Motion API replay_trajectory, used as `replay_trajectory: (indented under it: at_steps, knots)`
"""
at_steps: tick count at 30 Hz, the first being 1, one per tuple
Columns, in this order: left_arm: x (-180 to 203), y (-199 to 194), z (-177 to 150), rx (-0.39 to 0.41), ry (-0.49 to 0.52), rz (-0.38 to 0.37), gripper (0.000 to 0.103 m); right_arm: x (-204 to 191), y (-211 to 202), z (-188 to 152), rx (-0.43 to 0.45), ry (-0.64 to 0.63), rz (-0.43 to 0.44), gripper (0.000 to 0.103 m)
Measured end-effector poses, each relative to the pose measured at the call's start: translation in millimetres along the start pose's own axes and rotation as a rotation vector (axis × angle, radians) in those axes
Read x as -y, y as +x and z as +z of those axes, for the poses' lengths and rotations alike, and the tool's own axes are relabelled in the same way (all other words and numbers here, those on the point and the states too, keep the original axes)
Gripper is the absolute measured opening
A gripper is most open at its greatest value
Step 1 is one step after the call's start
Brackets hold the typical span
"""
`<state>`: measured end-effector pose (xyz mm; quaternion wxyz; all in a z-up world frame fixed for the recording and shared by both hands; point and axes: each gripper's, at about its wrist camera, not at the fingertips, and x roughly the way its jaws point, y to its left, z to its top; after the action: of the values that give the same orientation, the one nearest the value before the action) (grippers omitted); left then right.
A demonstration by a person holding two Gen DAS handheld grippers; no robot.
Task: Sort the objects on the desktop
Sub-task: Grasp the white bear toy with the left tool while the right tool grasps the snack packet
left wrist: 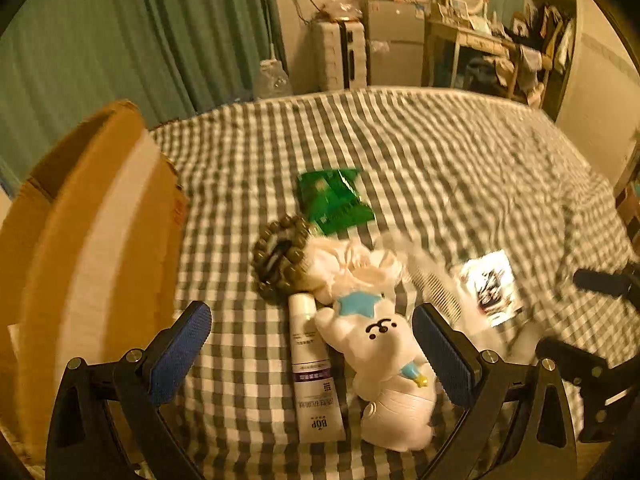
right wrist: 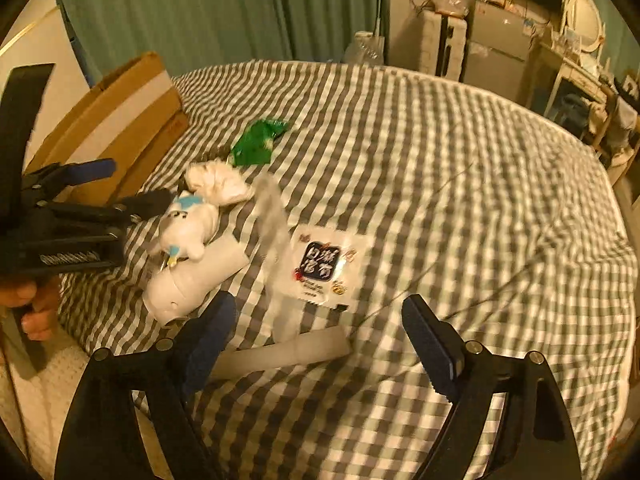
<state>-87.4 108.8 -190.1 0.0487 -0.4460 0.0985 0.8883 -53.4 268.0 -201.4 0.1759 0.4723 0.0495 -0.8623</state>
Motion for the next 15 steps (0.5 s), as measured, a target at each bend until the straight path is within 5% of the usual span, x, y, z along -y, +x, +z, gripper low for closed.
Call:
replay_trajectory:
  at_steps: [6,9,15]
  knots:
    - [0.8,16.3,-2.4,-0.009,-0.002,-0.032,0.103,5.6,21.8,7.9,-0.004,0.011,-0.068,0.084]
    - [1.3,22.3,-1.2,-0.01,-0.009,-0.051,0.102,11.7,35.4,13.8,-0.01,0.045,-0.087,0.076]
    - [5.2,40.8,-5.0,-0.068,0.003,-0.071,0.087,16.8,65.3,16.8,-0.052,0.067,-0.056,0.073]
